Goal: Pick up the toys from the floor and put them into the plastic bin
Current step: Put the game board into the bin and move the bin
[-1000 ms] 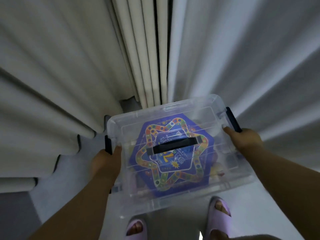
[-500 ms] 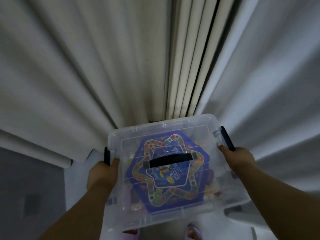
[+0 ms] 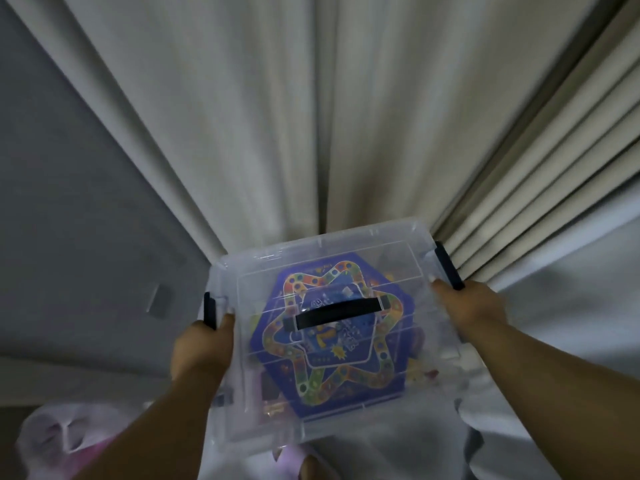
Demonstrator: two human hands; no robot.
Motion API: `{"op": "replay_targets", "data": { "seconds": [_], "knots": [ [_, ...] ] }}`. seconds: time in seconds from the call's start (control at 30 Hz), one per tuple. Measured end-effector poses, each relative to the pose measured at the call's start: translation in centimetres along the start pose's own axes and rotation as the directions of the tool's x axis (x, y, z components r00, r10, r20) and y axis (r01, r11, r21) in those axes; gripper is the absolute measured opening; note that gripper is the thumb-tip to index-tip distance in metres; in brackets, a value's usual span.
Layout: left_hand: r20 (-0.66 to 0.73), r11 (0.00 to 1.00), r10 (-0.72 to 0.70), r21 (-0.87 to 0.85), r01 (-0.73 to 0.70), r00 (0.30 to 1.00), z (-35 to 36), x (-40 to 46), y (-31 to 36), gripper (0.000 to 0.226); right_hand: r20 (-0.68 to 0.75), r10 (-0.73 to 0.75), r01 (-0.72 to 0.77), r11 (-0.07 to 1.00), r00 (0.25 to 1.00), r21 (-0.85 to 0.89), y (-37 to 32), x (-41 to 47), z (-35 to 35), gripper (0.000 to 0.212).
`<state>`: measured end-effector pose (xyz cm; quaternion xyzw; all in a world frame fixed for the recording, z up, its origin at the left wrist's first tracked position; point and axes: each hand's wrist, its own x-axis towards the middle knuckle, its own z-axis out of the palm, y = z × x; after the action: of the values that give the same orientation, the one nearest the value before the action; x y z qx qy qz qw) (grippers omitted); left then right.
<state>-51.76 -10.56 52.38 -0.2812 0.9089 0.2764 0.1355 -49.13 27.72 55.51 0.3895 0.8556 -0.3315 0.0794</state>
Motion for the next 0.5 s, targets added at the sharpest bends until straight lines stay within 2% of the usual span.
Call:
{"op": "replay_targets", "data": {
  "seconds": [0.1, 0.3, 0.5],
  "knots": [
    [-0.023, 0.995, -0.093, -0.037, 0.092, 0.995, -1.5, 1.4, -2.4, 0.064, 0.053, -0.029, 0.031, 0.999, 0.998, -0.032, -4.0, 0.7, 2.8, 0.063],
    [-0.086, 0.976, -0.211, -0.078, 0.204, 0.974, -3.2, 4.5, -6.4, 0.057, 0.203, -0.077, 0.091, 0.994, 0.976, -0.063, -10.9, 2.0, 8.6, 0.055],
    [-0.104, 0.918, -0.387, -0.132, 0.373, 0.916, -2.6, 6.2, -10.6, 0.064, 0.340, -0.118, 0.164, 0.980, 0.933, -0.112, -16.1, 2.9, 14.4, 0.053]
  ]
}}
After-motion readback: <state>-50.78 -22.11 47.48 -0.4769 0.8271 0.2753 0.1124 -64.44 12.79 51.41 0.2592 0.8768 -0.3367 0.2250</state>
